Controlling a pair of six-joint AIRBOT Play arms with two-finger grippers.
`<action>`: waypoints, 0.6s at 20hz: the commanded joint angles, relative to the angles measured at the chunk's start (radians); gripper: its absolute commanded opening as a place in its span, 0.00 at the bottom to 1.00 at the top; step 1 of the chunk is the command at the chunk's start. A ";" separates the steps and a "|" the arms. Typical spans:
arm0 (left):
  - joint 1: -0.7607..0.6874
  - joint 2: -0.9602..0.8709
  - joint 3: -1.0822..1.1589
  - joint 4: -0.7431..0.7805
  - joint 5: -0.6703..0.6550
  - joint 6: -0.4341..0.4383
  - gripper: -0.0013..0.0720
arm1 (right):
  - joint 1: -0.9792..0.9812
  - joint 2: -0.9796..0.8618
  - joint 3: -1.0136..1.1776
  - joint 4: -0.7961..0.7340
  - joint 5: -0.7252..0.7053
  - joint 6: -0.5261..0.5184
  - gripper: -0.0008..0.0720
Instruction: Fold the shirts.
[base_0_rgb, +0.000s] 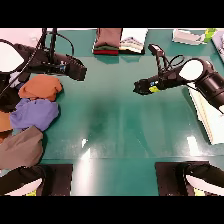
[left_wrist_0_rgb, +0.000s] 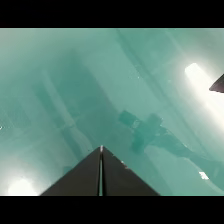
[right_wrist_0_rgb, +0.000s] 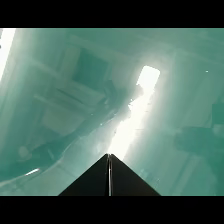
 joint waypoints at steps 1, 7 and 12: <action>0.001 0.000 0.000 0.000 0.000 0.000 0.06 | 0.001 -0.001 0.001 0.000 -0.002 0.000 0.05; 0.001 0.000 0.000 0.000 0.000 0.000 0.06 | 0.001 -0.001 0.001 0.000 -0.002 0.000 0.05; 0.001 0.000 0.000 -0.001 0.008 -0.001 0.06 | 0.001 -0.001 0.001 0.000 -0.002 0.000 0.05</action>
